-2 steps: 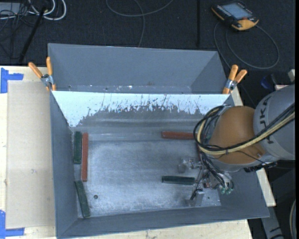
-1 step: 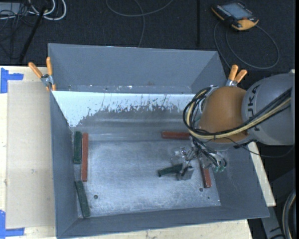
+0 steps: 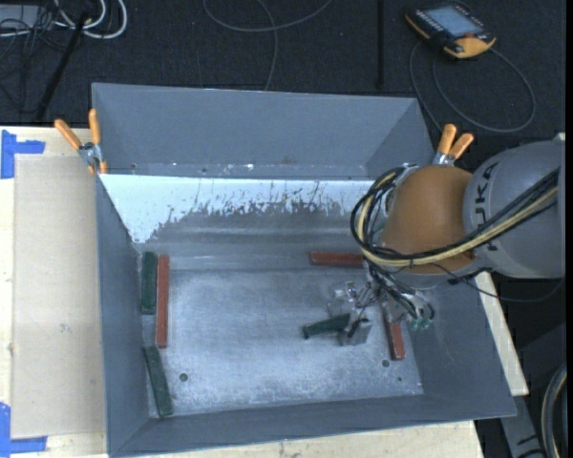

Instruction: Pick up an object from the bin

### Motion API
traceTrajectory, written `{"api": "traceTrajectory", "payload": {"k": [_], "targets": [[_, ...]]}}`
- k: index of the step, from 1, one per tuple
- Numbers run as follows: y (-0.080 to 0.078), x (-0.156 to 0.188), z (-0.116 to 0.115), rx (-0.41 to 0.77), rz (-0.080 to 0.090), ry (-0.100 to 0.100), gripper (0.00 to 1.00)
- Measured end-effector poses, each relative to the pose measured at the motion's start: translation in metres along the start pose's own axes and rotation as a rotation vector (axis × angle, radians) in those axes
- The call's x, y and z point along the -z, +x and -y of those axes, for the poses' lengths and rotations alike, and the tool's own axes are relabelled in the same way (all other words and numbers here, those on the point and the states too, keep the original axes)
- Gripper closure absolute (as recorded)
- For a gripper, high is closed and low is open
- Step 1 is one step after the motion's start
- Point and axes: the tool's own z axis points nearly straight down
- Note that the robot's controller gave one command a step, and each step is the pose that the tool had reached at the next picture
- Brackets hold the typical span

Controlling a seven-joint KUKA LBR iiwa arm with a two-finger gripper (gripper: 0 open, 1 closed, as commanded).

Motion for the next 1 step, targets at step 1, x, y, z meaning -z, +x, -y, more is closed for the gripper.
{"api": "traceTrajectory", "payload": {"k": [1], "targets": [[0.0209, 0.0854, -0.0100, -0.020, -0.003, -0.001, 1.00]]}}
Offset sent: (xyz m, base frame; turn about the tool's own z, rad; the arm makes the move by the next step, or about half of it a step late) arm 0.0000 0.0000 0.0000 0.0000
